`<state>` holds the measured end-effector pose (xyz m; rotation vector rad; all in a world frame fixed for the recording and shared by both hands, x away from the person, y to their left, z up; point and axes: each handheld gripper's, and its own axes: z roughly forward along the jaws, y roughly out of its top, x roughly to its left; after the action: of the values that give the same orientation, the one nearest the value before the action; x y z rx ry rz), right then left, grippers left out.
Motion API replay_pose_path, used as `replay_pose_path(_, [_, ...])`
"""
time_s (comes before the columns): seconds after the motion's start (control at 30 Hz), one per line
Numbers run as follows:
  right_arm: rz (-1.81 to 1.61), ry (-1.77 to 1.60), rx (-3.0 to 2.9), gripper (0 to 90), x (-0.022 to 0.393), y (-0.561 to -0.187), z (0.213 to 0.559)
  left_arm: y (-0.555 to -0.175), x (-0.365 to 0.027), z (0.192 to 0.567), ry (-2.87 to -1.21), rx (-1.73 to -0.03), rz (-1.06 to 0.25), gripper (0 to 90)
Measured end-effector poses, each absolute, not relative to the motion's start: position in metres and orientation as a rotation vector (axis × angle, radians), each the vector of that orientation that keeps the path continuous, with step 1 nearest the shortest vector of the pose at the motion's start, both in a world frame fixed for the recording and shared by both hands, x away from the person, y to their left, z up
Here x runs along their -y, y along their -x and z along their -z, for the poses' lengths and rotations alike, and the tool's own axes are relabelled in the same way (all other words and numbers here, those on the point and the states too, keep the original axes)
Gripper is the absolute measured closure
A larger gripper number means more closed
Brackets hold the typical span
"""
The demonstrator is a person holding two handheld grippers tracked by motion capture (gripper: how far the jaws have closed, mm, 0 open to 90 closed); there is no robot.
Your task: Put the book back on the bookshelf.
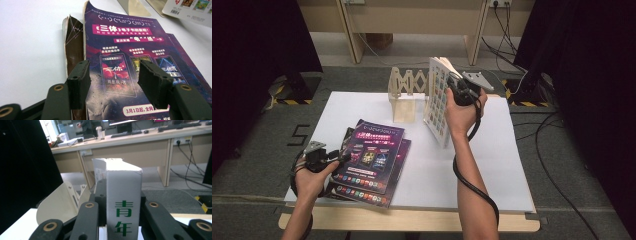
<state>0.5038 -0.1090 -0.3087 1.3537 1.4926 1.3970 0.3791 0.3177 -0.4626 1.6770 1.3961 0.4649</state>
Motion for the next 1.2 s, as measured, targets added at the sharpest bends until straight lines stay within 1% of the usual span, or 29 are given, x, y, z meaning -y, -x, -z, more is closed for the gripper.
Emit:
replay_pose_path(0.77, [-1.355, -1.315, -1.423, 74.7, 0.086, -0.533, 0.31, -0.38, -0.321, 0.464, -1.677, -1.393, -0.464, 41.6])
replay_pose_path(0.97, [-1.352, -1.288, -1.413, 74.6, 0.082, -0.536, 0.318, -0.379, -0.321, 0.465, -1.675, -1.393, -0.462, 41.6])
replay_pose_path(1.2, [-1.316, -1.236, -1.424, 74.4, 0.084, -0.531, 0.332, -0.38, -0.319, 0.466, -1.683, -1.384, -0.462, 41.8])
